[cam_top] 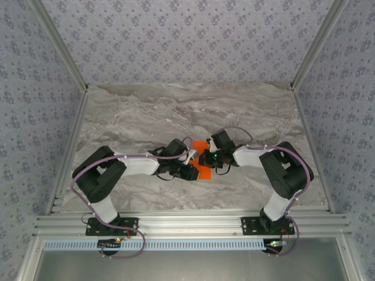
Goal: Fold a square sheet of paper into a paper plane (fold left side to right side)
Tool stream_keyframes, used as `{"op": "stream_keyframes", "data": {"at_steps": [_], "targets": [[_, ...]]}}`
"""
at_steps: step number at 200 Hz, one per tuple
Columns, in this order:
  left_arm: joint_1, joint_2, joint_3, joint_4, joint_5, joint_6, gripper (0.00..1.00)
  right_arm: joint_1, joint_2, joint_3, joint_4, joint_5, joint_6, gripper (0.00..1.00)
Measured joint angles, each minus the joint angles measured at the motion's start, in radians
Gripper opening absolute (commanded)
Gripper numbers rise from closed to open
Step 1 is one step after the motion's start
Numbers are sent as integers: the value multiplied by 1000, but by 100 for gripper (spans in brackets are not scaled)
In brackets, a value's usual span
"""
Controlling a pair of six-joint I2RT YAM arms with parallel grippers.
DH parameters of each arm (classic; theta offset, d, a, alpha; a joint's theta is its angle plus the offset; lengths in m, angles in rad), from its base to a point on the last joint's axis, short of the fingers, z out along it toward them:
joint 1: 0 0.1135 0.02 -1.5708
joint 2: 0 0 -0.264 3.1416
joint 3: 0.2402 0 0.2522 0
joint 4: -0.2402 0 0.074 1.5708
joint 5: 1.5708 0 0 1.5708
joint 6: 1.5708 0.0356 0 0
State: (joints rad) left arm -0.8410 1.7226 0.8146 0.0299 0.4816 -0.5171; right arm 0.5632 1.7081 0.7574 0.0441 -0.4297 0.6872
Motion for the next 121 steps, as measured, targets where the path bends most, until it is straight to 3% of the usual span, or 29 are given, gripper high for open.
{"op": "stream_keyframes", "data": {"at_steps": [121], "targets": [[0, 4, -47, 64, -21, -26, 20, 0, -6, 3, -19, 8, -8, 11]]}}
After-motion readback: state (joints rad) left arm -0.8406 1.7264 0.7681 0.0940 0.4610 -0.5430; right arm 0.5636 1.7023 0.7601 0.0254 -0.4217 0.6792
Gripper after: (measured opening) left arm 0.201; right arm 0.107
